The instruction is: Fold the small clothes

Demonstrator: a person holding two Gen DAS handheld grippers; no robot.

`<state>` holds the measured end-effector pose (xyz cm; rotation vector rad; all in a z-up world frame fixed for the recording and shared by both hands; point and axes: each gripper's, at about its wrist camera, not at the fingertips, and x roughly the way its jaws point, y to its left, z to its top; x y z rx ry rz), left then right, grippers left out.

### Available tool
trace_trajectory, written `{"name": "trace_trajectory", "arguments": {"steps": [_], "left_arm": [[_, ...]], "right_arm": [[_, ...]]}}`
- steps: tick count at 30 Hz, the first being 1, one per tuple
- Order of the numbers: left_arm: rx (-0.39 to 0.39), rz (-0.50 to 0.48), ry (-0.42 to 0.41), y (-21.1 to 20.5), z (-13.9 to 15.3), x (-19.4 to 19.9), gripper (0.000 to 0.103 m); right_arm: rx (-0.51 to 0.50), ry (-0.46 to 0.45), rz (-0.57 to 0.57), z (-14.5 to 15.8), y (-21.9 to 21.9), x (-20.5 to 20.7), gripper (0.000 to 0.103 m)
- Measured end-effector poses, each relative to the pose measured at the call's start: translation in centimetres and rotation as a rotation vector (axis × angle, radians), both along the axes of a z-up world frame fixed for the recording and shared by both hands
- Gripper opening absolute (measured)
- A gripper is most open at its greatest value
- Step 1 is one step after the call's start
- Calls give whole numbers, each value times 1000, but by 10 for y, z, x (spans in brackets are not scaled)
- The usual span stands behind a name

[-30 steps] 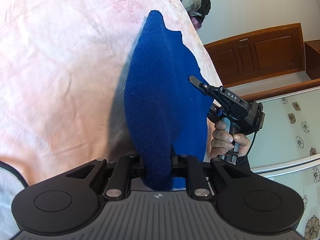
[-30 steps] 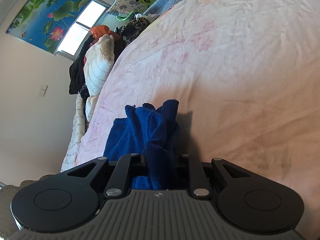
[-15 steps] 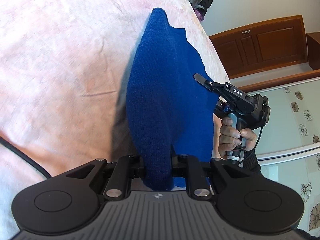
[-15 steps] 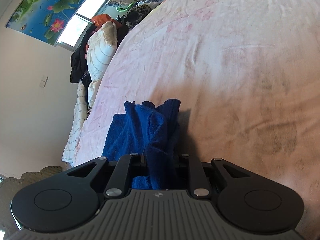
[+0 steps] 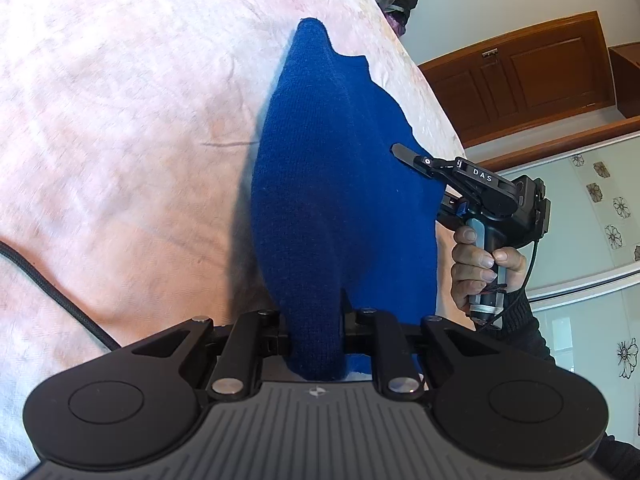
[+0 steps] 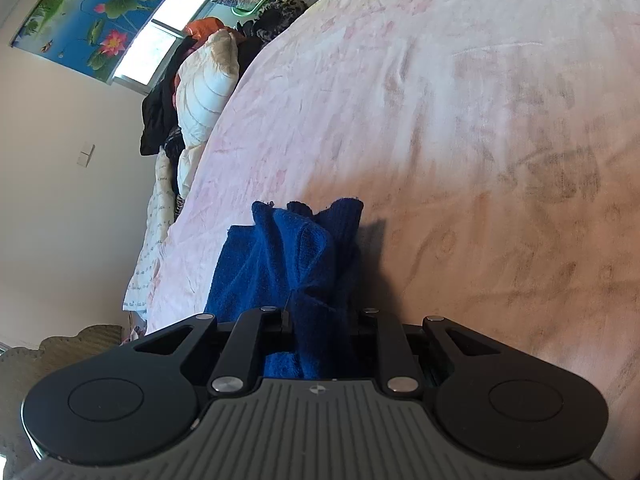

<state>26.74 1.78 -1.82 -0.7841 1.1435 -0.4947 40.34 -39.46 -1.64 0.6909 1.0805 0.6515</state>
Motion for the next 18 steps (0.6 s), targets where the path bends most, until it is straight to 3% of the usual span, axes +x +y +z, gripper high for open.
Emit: {"name": "trace_trajectory", "arguments": {"steps": [9, 12, 15, 18], "left_arm": [[6, -4, -7, -5, -6, 11, 18], [26, -21, -27, -5, -2, 11, 25], [146, -32, -141, -4, 23, -1, 31], [345, -57, -307, -9, 54, -15, 35]], "right_arm": [[30, 34, -64, -13, -1, -2, 18], [48, 63, -110, -13, -4, -3, 29], [58, 24, -128, 1, -10, -16, 36], [75, -9, -185, 13, -28, -38, 40]]}}
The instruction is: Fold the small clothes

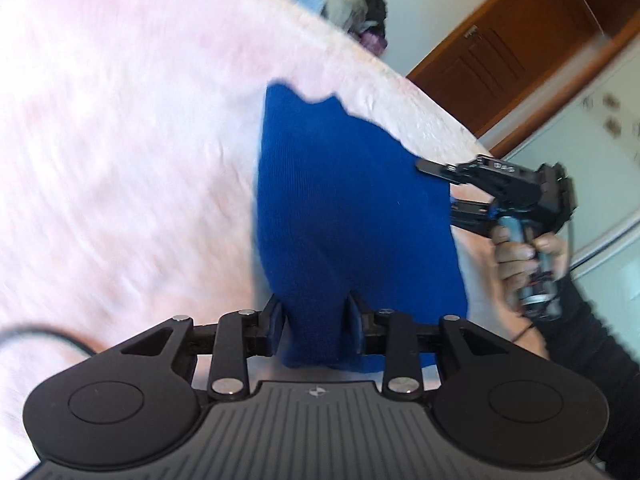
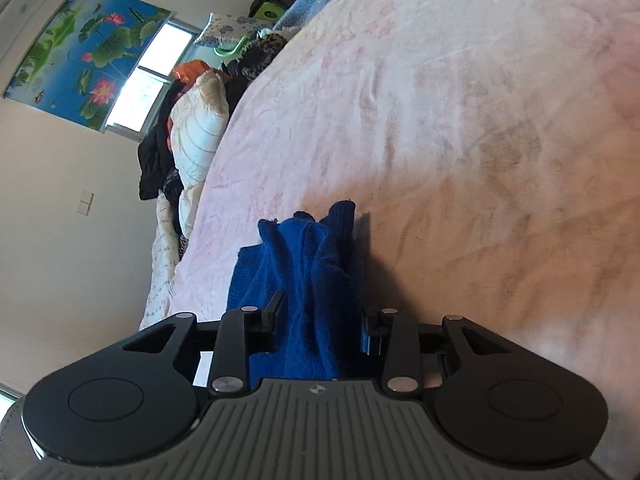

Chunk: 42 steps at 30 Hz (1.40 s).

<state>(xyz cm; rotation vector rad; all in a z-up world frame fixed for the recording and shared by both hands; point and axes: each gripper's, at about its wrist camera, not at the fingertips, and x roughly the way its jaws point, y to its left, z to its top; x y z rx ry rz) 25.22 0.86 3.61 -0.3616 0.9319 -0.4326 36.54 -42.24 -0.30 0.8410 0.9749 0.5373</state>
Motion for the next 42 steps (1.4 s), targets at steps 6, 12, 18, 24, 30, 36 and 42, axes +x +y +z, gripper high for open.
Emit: {"name": "trace_trajectory", "arguments": {"steps": [6, 12, 18, 24, 30, 36, 42], "left_arm": [[219, -46, -482, -30, 62, -24, 70], [278, -143, -461, -99, 27, 36, 82], [406, -142, -336, -121, -38, 57, 84], [398, -117, -377, -118, -43, 52, 88], [202, -16, -347, -59, -7, 21, 88], [-18, 91, -21, 4, -29, 9, 87], [-223, 4, 140, -5, -43, 12, 60]], "right_arm": [[-249, -172, -91, 34, 3, -70, 48], [-270, -286, 7, 64, 50, -59, 48], [-401, -122, 69, 16, 81, -25, 39], [-256, -67, -28, -1, 51, -36, 12], [-147, -97, -59, 30, 24, -101, 56], [-150, 61, 23, 2, 19, -145, 57], [11, 146, 17, -23, 29, -146, 25]]}}
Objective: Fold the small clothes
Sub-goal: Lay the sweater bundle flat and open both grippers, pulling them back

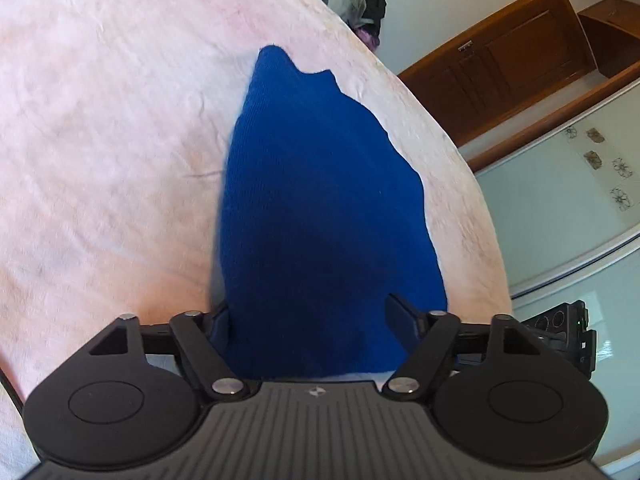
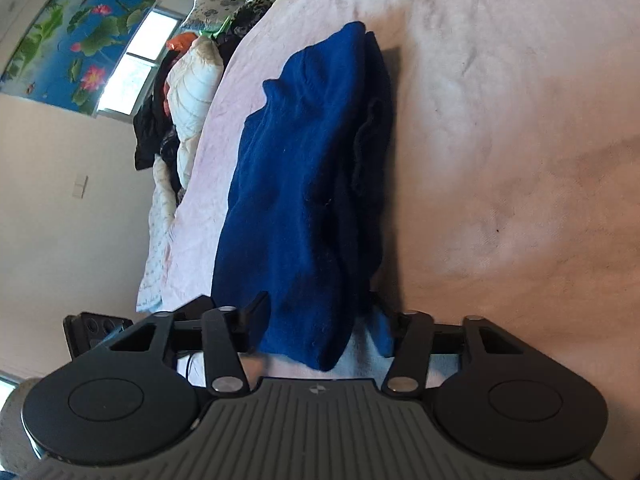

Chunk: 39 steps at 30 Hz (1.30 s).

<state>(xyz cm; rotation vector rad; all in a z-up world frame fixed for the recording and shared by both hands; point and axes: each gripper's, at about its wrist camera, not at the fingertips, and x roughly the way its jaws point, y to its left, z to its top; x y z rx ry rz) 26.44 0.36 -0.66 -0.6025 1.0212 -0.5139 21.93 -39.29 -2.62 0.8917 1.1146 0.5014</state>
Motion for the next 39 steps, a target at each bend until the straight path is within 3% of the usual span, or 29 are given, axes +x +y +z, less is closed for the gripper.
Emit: {"name": "trace_trajectory", "arguments": {"steps": [1, 2, 3, 7, 9, 10, 11, 13, 16, 19, 20, 21, 23, 25, 27, 28, 30, 32, 35, 36, 38, 39], "left_arm": [[18, -12, 22, -2, 0, 2, 49], [29, -17, 50, -1, -1, 4, 27], [30, -26, 62, 0, -1, 4, 23], [105, -64, 6, 2, 12, 1, 18], [160, -84, 4, -4, 5, 3, 17], [164, -82, -19, -6, 2, 1, 17], [171, -82, -35, -7, 2, -1, 17], [184, -81, -38, -7, 4, -3, 20], [272, -74, -94, -7, 21, -13, 28], [430, -60, -272, -12, 50, -33, 31], [488, -45, -333, -17, 58, -38, 43], [534, -23, -389, -25, 63, -42, 66], [578, 11, -475, -42, 63, -45, 79], [621, -18, -511, -68, 57, -47, 79], [629, -50, -524, -87, 47, -47, 78], [638, -65, -511, -93, 40, -45, 78], [656, -104, -451, -99, 21, -38, 71], [653, -98, -463, -99, 11, -37, 71], [638, -92, -457, -98, 11, -36, 72], [635, -85, -446, -97, 14, -36, 72], [640, -62, -435, -94, 23, -39, 71], [646, -45, -441, -90, 29, -44, 71]], "right_arm": [[14, 8, -11, -1, -1, 0, 23], [11, -8, -7, 3, 0, -1, 22], [-3, -25, 4, 9, 2, -4, 21], [-79, -80, 30, 30, 4, -10, 19], [-132, -36, 41, 13, 7, -6, 18], [-106, -45, 33, 6, 5, -5, 12], [-76, -29, 13, 3, 1, -5, 12], [-92, -42, 9, 7, 2, -8, 15], [-156, -89, 1, 26, 4, -18, 25], [-311, -226, -32, 62, 4, -28, 26], [-366, -273, -47, 72, 7, -29, 27], [-423, -327, -54, 82, 13, -28, 27], [-509, -424, -59, 96, 31, -24, 27], [-516, -462, -36, 99, 52, -14, 27], [-498, -445, 14, 88, 73, -2, 27], [-508, -414, 41, 78, 81, 4, 30], [-553, -314, 72, 50, 92, 16, 27], [-471, -313, 29, 38, 80, 16, 17], [-402, -223, -36, 39, 60, 19, 4], [-424, -239, -48, 46, 59, 13, 5], [-473, -316, -44, 64, 62, -9, 28], [-494, -348, -42, 71, 62, -21, 34]]}}
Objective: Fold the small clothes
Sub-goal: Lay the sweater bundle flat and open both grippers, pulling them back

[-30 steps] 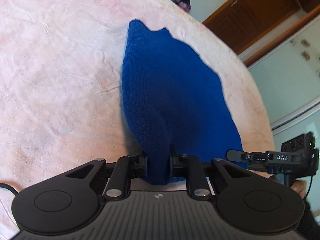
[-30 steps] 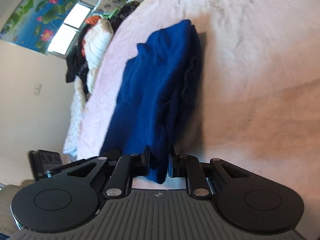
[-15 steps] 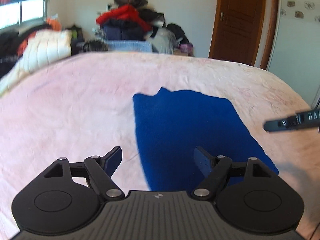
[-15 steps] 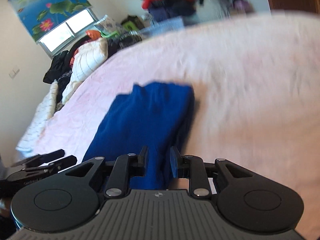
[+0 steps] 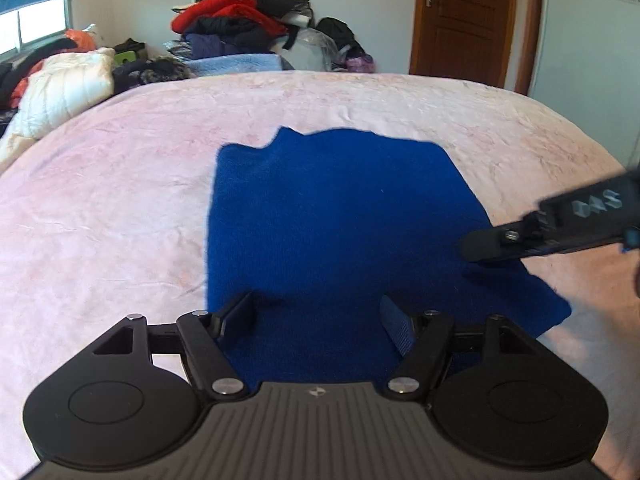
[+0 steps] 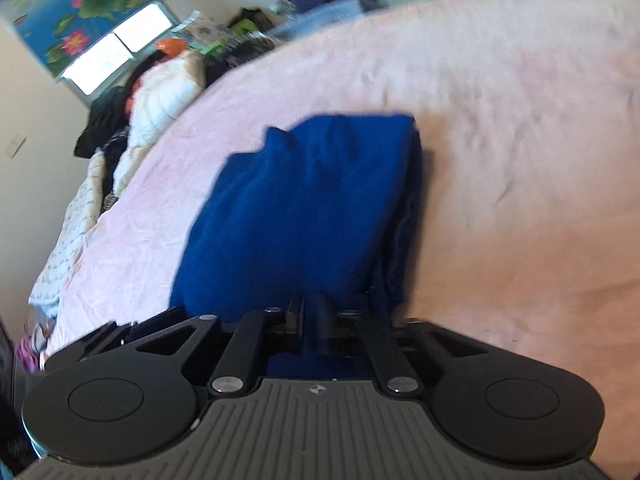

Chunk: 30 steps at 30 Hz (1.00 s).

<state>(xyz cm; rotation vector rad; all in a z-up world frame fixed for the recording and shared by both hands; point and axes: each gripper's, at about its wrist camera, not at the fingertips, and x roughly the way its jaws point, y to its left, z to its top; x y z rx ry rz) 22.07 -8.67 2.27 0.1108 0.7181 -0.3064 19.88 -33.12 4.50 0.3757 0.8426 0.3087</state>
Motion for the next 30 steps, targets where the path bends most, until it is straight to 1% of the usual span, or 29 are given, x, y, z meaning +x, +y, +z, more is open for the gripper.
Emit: {"name": "trace_trajectory", "arguments": {"steps": [1, 3, 6, 8, 10, 12, 13, 14, 16, 17, 18, 20, 21, 22, 25, 27, 28, 29, 30], "left_arm": [[7, 13, -9, 4, 4, -5, 71], [14, 53, -8, 14, 8, -13, 71], [-8, 94, 30, 26, 6, -19, 71], [-1, 99, 39, 26, 3, -21, 71], [7, 90, 34, 23, 1, -24, 71], [4, 86, 41, 21, -2, -26, 71], [-3, 82, 47, 21, -4, -26, 71], [-8, 79, 54, 21, -7, -25, 71], [5, 98, 59, 24, -11, -28, 73], [-4, 103, 56, 27, -9, -33, 72], [-15, 103, 50, 30, -6, -39, 73], [-16, 112, 34, 33, -4, -48, 74], [-14, 119, 24, 35, -5, -51, 74], [-12, 124, 22, 35, -7, -53, 74], [-14, 135, 27, 35, -17, -57, 74], [12, 137, 4, 32, -25, -61, 74], [23, 135, -10, 31, -28, -62, 74], [26, 134, -26, 30, -30, -63, 77], [28, 141, -46, 29, -32, -64, 82]], "right_arm": [[-1, -21, 0, 6, -2, -11, 40], [1, -48, 4, 14, -3, -29, 40], [17, -59, 36, 19, 2, -38, 42], [29, -37, 46, 14, 9, -33, 45], [45, -2, 57, 3, 16, -26, 45], [22, 37, 42, -13, 22, -22, 49], [10, 37, 40, -20, 23, -22, 47], [21, 20, 38, -23, 21, -24, 45], [25, 21, 8, -18, 20, -32, 46], [11, 11, -5, -12, 21, -40, 50], [-18, -14, -11, -5, 23, -49, 52], [-79, -64, -23, 3, 26, -68, 65], [-106, -76, -29, 4, 28, -76, 68], [-128, -77, -38, 2, 29, -83, 69], [-196, -55, -60, -14, 34, -96, 69], [-230, -37, -86, -26, 36, -99, 69], [-232, -35, -108, -31, 36, -99, 69], [-231, -46, -126, -33, 37, -99, 69], [-236, -63, -138, -34, 39, -100, 70]]}}
